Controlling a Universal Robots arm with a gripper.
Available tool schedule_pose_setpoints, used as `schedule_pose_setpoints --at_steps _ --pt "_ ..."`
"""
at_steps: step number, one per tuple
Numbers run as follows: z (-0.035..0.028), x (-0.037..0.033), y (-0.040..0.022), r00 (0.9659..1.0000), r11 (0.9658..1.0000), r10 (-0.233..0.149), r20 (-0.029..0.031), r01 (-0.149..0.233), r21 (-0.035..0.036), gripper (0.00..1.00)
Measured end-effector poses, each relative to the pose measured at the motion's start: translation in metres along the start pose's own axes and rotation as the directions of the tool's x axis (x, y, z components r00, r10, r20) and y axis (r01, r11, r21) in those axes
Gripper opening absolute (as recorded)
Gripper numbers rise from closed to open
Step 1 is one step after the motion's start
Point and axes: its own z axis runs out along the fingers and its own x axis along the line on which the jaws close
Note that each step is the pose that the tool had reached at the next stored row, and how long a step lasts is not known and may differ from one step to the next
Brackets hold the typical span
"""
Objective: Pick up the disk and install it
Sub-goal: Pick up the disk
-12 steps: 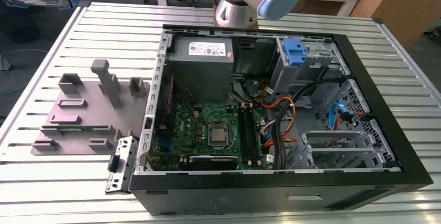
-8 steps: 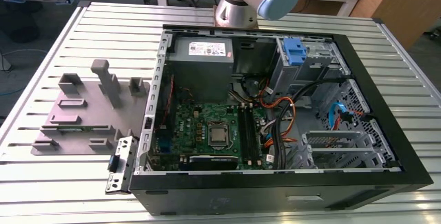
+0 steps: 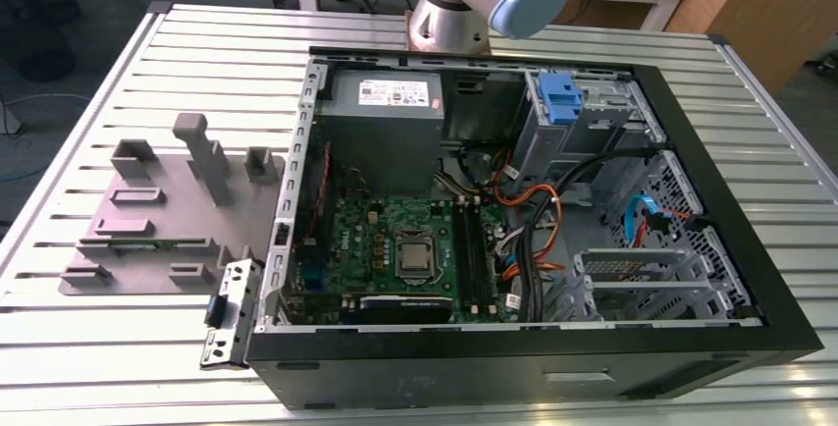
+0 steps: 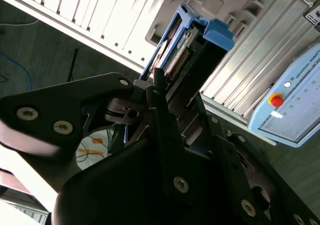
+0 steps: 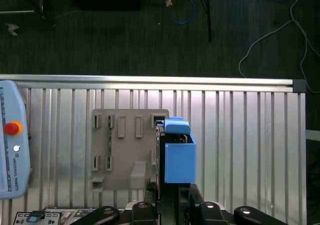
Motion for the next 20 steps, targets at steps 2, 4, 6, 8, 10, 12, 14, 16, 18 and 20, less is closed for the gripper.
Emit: schedule_pose_setpoints --at_steps 2,4,6,8,10,12,14,16,18,20 --pt "-0.0031 -0.0001 0.0001 1.0 1.0 0.0 0.0 0.0 0.0001 0.35" --pt "-0.0061 -0.0003 0.0002 1.0 1.0 0.0 0.0 0.0 0.0 0.35" --pt "-0.0092 -0.0004 0.0002 1.0 1.0 0.0 0.0 0.0 -0.0001 0.35" --pt "-0.0124 -0.0005 0.0003 1.0 1.0 0.0 0.0 0.0 0.0 0.35" --pt "-0.0154 -0.0007 0.0004 1.0 1.0 0.0 0.0 0.0 0.0001 0.35" --pt "-0.0185 -0.0008 0.0004 1.0 1.0 0.0 0.0 0.0 0.0 0.35" --pt "-0.0217 -0.0009 0.0005 1.0 1.0 0.0 0.0 0.0 0.0 0.35" --pt "-0.0207 -0.001 0.0004 1.0 1.0 0.0 0.0001 0.0 0.0002 0.35" --pt "-0.0185 -0.0008 0.0005 1.0 1.0 0.0 0.0001 0.0 0.0008 0.35" --pt "-0.0185 -0.0008 0.0005 1.0 1.0 0.0 0.0 0.0 0.0006 0.35"
